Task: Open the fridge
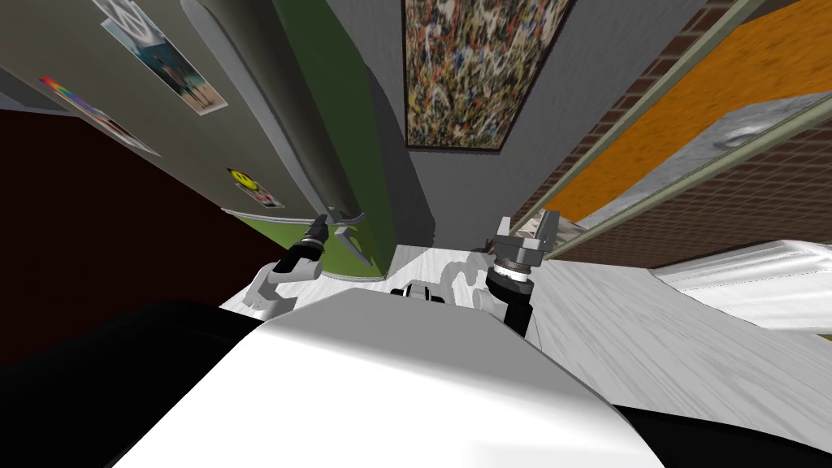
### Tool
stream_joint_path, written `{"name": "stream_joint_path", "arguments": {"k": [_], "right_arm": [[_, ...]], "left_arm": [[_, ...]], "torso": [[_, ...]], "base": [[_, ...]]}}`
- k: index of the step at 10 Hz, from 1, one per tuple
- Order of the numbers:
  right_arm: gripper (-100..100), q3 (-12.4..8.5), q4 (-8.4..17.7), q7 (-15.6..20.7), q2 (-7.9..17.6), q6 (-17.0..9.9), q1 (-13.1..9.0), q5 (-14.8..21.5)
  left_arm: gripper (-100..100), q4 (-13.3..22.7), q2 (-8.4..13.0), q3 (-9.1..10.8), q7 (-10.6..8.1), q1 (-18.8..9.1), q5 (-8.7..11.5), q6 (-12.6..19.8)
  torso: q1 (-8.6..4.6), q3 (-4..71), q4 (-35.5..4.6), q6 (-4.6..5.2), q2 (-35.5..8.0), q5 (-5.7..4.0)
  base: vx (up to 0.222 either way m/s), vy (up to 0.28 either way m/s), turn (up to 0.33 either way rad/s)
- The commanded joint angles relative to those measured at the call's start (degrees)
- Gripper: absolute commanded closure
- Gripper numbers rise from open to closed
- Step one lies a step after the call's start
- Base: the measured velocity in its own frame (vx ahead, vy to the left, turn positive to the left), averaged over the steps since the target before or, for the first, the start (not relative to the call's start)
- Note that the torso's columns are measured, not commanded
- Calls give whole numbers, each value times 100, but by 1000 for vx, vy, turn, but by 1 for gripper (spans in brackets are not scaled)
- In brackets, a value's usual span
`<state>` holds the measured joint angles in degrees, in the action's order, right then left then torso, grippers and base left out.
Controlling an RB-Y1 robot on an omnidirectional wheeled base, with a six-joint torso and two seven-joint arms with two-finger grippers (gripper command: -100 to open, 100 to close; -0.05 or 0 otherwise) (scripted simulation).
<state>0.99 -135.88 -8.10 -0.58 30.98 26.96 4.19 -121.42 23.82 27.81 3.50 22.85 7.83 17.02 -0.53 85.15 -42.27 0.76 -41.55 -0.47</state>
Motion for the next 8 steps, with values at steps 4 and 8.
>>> {"name": "stream_joint_path", "arguments": {"k": [4,8], "right_arm": [[0,0,0,0,0,0,0,0],[0,-1,0,0,1,0,-2,0]], "left_arm": [[-100,-194,240,171,1,40,77,636],[100,-322,354,0,19,139,204,587]], "torso": [[-8,-6,4,2,-6,3],[105,-68,-1,-68,-92,65]], "base": [[8,-37,28],[-105,91,-25]]}}
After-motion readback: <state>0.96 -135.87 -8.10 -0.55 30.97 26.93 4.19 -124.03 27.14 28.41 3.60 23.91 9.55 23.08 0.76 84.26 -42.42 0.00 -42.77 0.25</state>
